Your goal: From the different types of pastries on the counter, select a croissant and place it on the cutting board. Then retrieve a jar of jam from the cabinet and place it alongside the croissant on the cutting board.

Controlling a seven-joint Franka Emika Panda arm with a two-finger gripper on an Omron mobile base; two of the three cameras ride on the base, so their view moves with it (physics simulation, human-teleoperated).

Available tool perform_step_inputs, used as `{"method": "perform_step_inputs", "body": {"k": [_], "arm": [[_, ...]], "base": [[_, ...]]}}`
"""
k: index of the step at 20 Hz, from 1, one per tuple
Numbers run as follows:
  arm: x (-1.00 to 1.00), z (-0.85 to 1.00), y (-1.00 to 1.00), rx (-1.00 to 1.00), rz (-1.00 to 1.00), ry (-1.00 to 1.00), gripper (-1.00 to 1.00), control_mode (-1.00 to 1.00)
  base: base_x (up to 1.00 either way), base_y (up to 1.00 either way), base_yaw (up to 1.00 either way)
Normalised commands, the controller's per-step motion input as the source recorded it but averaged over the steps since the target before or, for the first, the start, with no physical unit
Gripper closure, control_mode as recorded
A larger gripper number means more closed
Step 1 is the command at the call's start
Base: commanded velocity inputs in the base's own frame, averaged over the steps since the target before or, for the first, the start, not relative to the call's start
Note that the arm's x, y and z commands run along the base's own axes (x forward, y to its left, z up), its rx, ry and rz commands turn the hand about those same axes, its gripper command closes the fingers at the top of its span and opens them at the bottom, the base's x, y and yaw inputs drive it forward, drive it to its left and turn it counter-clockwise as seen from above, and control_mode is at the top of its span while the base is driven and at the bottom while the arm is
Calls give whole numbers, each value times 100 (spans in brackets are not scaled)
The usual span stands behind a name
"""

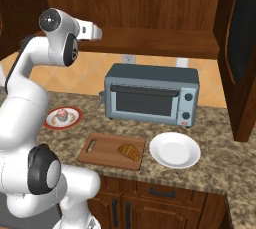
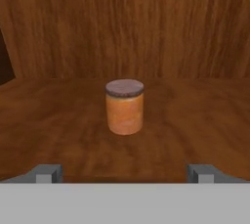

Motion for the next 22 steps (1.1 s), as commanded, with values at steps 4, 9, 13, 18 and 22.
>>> {"method": "perform_step_inputs", "body": {"k": [4,9,13,18,22], "arm": [[14,-6,6,0,0,0,-100,-100],[7,-10,0,0,0,0,-100,-100],[16,-10,0,0,0,0,-100,-100],[17,-2,0,0,0,0,-100,-100],[14,0,0,0,0,0,-100,-100]], "base": [[0,0,0],[0,0,0],[0,0,0],[0,0,0],[0,0,0]]}}
